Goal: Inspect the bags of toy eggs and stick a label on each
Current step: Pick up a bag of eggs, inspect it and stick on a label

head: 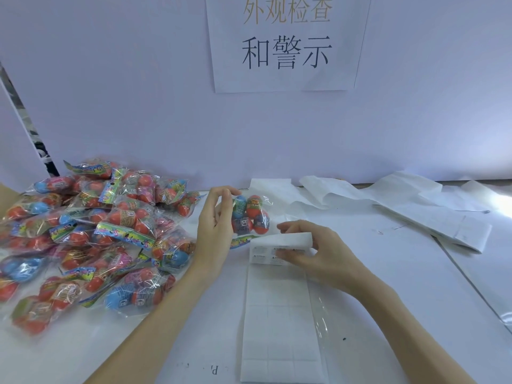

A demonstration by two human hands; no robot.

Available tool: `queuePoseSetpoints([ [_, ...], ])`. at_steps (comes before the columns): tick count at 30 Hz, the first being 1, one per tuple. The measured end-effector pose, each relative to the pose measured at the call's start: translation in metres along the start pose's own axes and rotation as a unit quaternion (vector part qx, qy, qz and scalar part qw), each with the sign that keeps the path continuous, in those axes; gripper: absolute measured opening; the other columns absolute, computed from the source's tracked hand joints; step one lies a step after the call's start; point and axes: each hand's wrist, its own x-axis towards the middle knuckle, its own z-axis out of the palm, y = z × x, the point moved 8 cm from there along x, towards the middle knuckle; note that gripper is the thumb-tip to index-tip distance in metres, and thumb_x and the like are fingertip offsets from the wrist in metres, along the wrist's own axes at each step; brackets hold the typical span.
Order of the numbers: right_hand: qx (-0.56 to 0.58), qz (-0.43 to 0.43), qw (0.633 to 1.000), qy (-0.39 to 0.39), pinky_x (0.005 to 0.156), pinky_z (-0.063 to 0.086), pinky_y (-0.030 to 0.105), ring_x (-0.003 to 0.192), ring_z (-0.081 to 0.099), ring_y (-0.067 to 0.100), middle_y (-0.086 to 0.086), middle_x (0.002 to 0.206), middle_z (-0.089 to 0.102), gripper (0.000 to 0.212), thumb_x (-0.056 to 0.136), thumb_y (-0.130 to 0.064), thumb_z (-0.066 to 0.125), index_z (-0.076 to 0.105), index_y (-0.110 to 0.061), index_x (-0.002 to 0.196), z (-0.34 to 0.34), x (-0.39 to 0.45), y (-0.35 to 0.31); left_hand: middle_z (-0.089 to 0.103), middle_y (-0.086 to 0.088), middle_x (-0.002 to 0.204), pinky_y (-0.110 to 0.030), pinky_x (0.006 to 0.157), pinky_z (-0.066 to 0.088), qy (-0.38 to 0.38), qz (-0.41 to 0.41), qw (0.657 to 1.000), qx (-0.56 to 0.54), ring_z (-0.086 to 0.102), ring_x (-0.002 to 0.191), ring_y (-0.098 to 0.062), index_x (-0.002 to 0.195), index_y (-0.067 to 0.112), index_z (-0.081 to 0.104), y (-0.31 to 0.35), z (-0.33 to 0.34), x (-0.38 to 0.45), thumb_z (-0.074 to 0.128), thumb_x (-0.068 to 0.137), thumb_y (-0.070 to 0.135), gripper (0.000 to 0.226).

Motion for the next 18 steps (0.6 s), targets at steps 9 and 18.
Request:
queuePoseSetpoints([
  [9,0.052,0.006,0.995,0.082,0.069,0.055,0.032,0.077,0.070,0.014,-0.014,0.090,0.073,0.027,0.089,-0.034,0.082,0.060,-0.040,0.102,-0.008,0.004,0.008,0.068,-0.009,0.111,-0.023,0.074,0.059,-0.060,0.055,0.996,0.044,0.070,0.087,-0.021,0.099,0.011,0.069,-0.001,0.013,-0.002,0.049,0.108,0.002,0.024],
  [18,0.074,-0.028,0.988,0.129,0.054,0.051,0.025,0.067,0.070,0.020,-0.015,0.093,0.070,0.037,0.095,-0.029,0.076,0.044,-0.041,0.111,-0.010,0.001,0.001,0.053,0.000,0.133,-0.012,0.094,0.048,-0.113,0.068,0.988,0.081,0.059,0.118,0.002,0.124,0.024,0.065,-0.007,0.031,-0.013,0.069,0.099,0.027,0.025],
])
